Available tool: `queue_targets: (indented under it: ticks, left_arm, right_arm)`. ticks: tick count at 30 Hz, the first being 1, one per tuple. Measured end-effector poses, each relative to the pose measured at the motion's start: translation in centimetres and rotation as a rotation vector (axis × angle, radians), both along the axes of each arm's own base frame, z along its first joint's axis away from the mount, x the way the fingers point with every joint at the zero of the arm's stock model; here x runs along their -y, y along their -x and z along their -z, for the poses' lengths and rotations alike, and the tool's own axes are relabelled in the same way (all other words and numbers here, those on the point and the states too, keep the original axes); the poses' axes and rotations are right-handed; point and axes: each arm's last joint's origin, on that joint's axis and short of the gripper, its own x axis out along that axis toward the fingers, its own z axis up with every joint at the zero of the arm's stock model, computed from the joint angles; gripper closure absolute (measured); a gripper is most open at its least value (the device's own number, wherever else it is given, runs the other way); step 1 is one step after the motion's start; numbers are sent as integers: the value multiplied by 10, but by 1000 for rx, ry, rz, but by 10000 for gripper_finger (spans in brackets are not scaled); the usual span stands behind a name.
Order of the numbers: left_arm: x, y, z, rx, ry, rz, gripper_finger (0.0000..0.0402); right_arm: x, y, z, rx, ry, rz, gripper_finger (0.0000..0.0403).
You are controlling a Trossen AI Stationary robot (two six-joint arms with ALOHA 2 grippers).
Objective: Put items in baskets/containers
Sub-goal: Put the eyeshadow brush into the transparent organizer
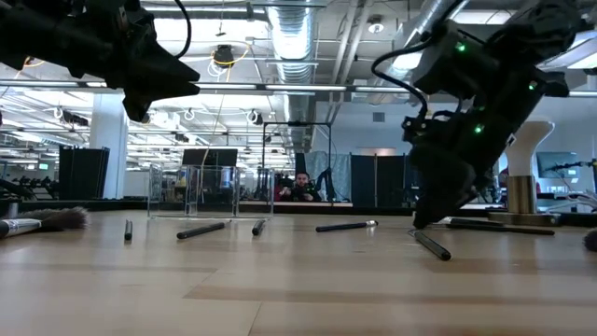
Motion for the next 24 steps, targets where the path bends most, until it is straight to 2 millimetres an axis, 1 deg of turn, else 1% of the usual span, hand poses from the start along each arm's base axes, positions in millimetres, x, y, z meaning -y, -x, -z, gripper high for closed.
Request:
queue_targets:
  ticks: [4, 9, 10, 13, 15, 19, 24]
  left_arm:
    - [0, 0, 0, 0, 0, 0, 293]
    - [0, 0, 0, -1, -4, 1, 293]
    - [0, 0, 0, -1, -4, 2, 293]
    - [0, 0, 0, -1, -4, 2, 293]
    - [0, 0, 0, -1, -6, 2, 293]
    - [0, 0, 0, -2, -7, 2, 293]
    - [0, 0, 0, -2, -7, 2, 293]
  right_arm:
    - [-6, -1, 7, -13, 56, -25, 318]
    - [-7, -4, 14, -26, 90, -27, 388]
    - [-7, -3, 14, -26, 95, -26, 394]
    - [-7, -3, 12, -16, 92, -34, 391]
    - [-7, -3, 8, -1, 70, -67, 396]
    - [-5, -4, -8, 68, 52, -120, 398]
    - [2, -15, -44, 299, 103, -148, 400]
